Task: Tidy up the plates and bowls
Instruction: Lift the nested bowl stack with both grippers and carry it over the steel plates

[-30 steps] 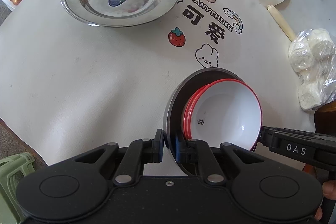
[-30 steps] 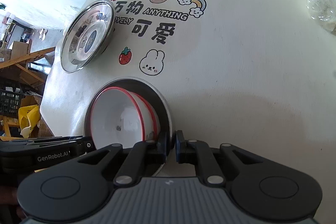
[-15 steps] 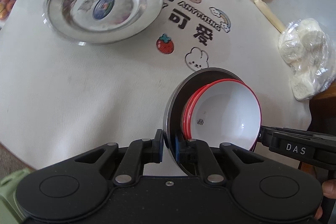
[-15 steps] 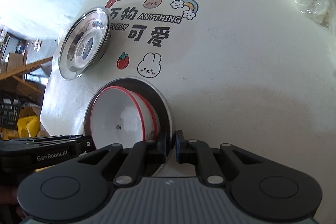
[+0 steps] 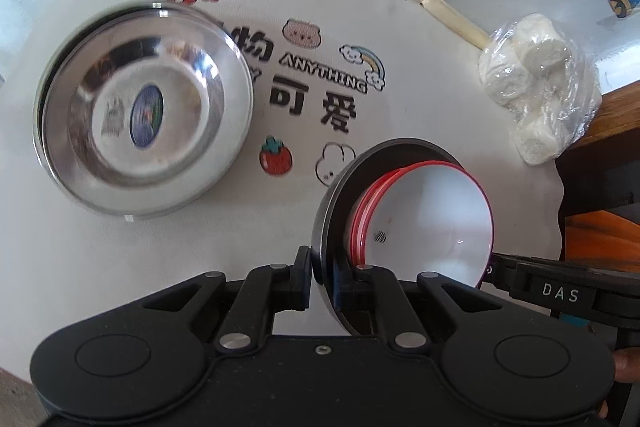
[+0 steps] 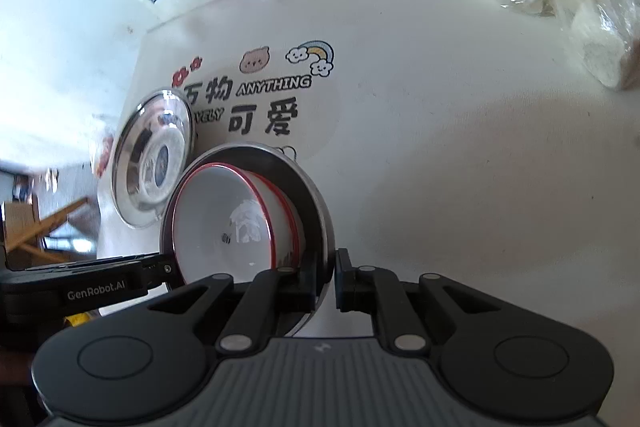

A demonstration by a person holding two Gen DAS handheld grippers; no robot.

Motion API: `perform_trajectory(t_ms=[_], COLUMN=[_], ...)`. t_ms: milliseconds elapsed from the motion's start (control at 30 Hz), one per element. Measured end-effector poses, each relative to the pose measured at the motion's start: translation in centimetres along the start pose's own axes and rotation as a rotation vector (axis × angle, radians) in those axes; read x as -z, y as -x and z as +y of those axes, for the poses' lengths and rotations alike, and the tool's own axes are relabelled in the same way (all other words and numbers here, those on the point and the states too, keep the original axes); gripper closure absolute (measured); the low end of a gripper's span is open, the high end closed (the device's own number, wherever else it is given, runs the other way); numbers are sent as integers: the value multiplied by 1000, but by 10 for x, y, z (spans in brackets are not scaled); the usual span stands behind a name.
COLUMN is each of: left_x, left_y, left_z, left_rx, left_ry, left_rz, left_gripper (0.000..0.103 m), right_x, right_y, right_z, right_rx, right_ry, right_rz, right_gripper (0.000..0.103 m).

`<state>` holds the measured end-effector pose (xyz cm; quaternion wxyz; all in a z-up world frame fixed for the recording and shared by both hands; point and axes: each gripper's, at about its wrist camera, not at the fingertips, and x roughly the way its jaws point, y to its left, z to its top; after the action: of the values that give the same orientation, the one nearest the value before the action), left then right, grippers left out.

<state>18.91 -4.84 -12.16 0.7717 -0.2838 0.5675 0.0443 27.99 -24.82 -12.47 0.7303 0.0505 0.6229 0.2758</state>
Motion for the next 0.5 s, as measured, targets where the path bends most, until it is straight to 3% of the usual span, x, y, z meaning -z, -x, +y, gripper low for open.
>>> perform_trajectory(t_ms=[500], left_x=[-37], left_y=[26], left_z=[42], left_rx=[28], left_ry=[-90], left_rz=[3], left_gripper=[95], right_x=[-11], right_y=[0], right_z=[50], right_rx=[-7], right_ry=[-76], right_rz=[-77], right_gripper=[93])
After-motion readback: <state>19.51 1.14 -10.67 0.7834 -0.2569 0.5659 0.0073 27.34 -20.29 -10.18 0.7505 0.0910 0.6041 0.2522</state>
